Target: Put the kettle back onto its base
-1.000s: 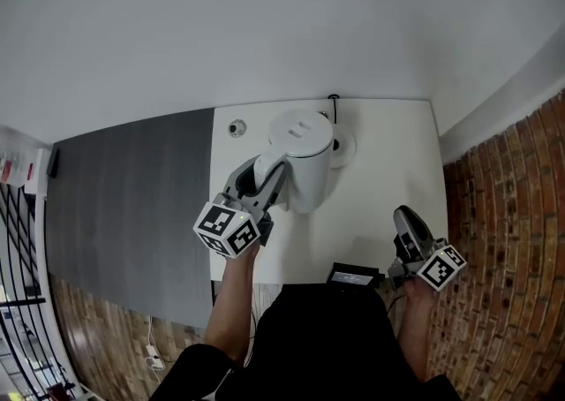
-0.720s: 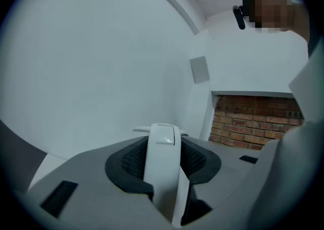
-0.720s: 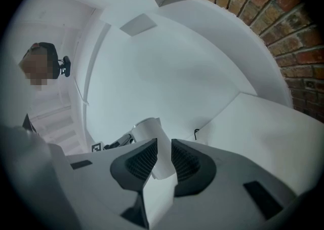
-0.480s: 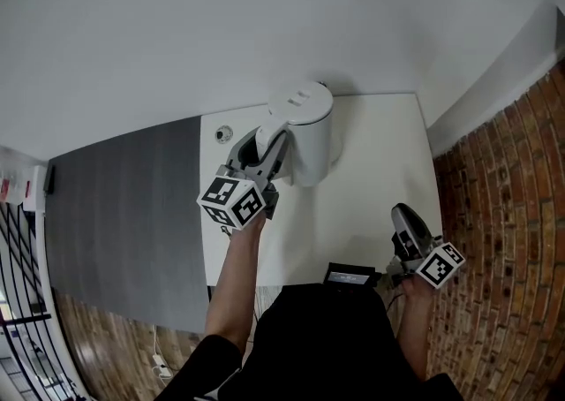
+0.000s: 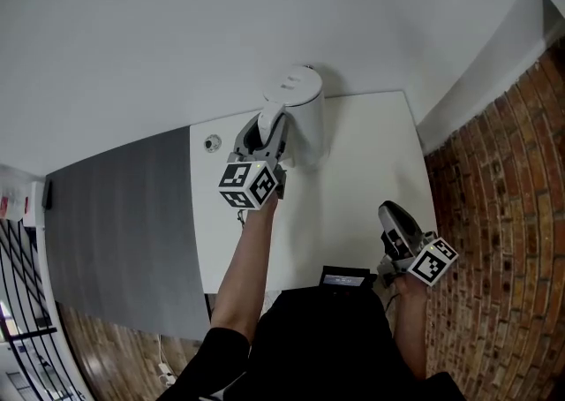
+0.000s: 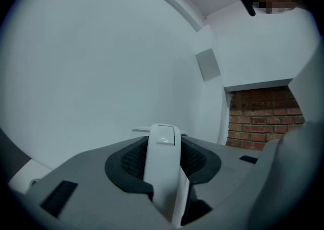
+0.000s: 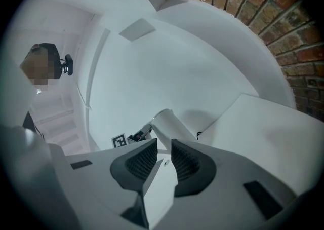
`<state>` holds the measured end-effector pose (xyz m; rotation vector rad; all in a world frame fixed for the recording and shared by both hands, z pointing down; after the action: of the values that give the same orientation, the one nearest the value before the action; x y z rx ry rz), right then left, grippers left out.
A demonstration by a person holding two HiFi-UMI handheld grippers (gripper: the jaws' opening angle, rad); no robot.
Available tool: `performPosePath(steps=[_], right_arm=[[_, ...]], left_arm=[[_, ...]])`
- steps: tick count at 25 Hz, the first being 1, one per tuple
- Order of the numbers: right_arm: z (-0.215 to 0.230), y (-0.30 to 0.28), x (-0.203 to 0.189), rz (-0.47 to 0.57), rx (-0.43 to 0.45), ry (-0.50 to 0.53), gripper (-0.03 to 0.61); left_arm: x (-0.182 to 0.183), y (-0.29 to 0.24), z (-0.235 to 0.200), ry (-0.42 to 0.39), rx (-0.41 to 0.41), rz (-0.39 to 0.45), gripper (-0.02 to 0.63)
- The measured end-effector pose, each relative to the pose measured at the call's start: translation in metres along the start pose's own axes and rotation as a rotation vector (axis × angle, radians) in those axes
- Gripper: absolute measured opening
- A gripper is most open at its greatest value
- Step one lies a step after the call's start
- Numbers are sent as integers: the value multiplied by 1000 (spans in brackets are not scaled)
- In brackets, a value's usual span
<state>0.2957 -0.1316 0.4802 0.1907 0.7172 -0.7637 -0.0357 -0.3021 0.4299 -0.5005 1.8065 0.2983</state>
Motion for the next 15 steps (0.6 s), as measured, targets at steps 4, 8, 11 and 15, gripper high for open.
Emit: performPosePath(steps=[4, 8, 11, 15], right_arm=[[4, 3, 2, 4, -7, -5, 88], [6, 6, 3, 6, -16, -6, 89], [8, 8, 3, 9, -18, -8, 89], [11, 11, 3, 11, -21, -16, 89]], left_arm=[[-6, -10, -3, 21, 11, -7, 173], [-11, -19, -3, -4, 13, -25, 173], [-15, -21, -4, -18, 23, -27, 173], [-20, -21, 1, -37, 16, -19, 173]])
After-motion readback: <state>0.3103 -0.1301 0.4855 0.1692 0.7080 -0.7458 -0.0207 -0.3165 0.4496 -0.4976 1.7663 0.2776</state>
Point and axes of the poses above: the fingertips, and each gripper's own axes: y backward along the fingers, z to its right, x out of its top, the point moved 9 cm from there along y, backward along the fingers, and after that the axes turned 4 degrees about -z, right-handed, at the moved point
